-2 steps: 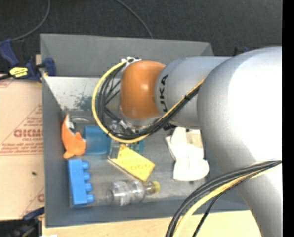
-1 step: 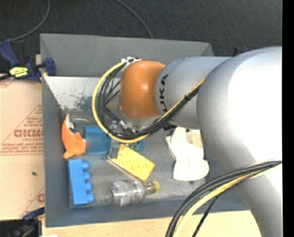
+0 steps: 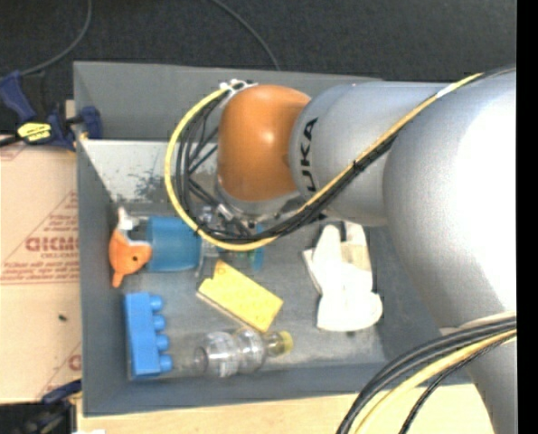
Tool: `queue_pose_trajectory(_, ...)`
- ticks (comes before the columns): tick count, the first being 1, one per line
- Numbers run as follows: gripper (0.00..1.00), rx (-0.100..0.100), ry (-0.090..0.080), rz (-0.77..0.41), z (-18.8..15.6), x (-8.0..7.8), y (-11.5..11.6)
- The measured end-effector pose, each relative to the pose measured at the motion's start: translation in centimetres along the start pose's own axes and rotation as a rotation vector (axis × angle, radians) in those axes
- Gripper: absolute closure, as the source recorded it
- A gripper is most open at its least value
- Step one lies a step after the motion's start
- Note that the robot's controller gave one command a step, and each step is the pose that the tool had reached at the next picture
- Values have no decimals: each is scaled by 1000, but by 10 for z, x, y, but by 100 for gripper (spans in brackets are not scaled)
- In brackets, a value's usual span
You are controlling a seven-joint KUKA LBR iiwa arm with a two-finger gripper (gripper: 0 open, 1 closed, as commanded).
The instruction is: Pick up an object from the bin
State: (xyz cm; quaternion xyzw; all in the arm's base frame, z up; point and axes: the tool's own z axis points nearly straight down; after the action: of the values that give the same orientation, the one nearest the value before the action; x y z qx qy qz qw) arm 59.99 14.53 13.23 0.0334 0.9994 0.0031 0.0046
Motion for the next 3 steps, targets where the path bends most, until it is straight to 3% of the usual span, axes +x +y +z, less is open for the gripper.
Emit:
queue_pose_trajectory(1,100,-3,-7,-2,-6,-2,2)
queue_pose_trajectory(2,100,0,-5,-284,-24,-7,-26)
queue_pose_trajectory(3,100,-4,-14,-234,54,18,-37)
